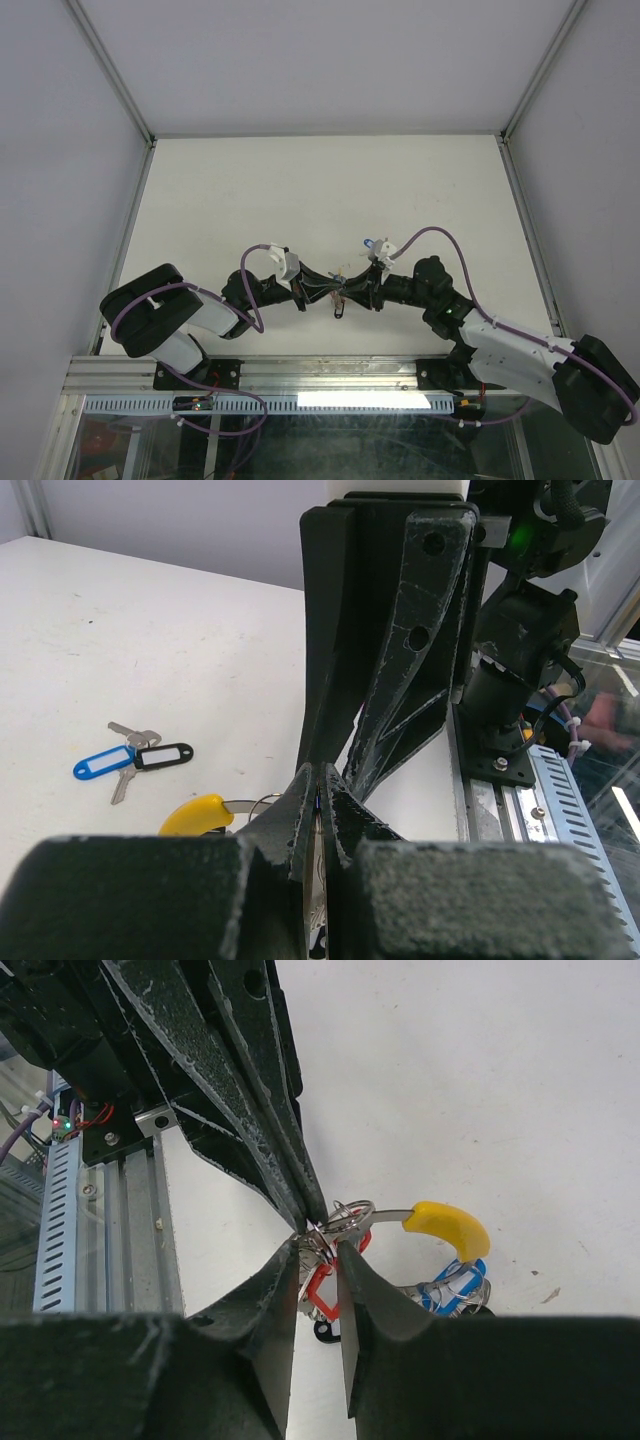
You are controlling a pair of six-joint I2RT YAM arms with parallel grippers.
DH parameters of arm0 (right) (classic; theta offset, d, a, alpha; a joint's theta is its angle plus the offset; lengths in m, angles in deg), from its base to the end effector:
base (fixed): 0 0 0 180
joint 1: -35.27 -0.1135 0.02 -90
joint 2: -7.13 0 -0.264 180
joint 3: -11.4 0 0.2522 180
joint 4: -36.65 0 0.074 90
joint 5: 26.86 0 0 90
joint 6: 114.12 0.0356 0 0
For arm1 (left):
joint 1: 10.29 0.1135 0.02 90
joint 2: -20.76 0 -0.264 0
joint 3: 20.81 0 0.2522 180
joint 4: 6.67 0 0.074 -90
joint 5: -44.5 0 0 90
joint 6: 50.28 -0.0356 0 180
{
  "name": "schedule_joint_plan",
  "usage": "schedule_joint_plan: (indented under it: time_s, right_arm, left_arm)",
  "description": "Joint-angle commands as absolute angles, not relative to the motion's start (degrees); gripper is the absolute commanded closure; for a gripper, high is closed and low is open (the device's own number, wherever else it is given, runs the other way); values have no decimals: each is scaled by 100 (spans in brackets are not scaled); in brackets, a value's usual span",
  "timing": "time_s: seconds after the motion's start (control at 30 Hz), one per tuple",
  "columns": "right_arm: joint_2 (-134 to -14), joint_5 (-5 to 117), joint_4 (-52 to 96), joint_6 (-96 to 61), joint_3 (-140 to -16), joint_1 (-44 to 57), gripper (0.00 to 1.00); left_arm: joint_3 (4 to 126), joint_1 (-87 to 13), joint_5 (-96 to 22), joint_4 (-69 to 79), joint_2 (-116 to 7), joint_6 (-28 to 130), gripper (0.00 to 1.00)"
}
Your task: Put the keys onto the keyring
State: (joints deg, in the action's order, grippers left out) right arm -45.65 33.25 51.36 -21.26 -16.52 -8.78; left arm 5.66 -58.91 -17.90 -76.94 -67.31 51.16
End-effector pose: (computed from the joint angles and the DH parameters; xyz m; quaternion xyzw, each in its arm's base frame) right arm 0.1259 0.1465 0.1992 -0.4156 0.6354 0.4282 0.4901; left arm 0.1432 -0.1875 0.1714 0.3732 0.5421 -0.5032 0.5600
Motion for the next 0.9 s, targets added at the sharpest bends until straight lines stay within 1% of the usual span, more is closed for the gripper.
schedule_joint_plan:
  time_s: [0.0, 0.17, 0.23, 0.37, 0.53, 0.77, 0.8, 0.87]
  right_arm:
    - [-4378, 3301, 5670, -2166, -1846, -857, 74]
    - [-4389, 3315, 5717, -2166, -1857, -856, 74]
    - [-4410, 3294, 5748, -2153, -1854, -853, 76]
    - [-4461, 3212, 5758, -2139, -1873, -858, 84]
    - [-4419, 3159, 5628, -2152, -1887, -852, 99]
    - [-4208, 3398, 4736, -2180, -2087, -857, 100]
    - [-4177, 3442, 4556, -2190, -2154, -853, 100]
    - [-4143, 3566, 4127, -2182, -2331, -856, 100]
  left_arm:
    - [728, -5837, -1676, -9081, -6633, 5246, 100]
    - [745, -5839, -1658, -9078, -6642, 5244, 100]
    - [739, -5837, -1658, -9078, -6636, 5245, 100]
    - [737, -5837, -1659, -9064, -6628, 5245, 100]
    - [737, -5838, -1675, -9064, -6616, 5243, 100]
    - [695, -5803, -1824, -9185, -6544, 5343, 100]
    - [693, -5777, -1856, -9225, -6513, 5388, 97]
    - [674, -5728, -2003, -9239, -6423, 5438, 80]
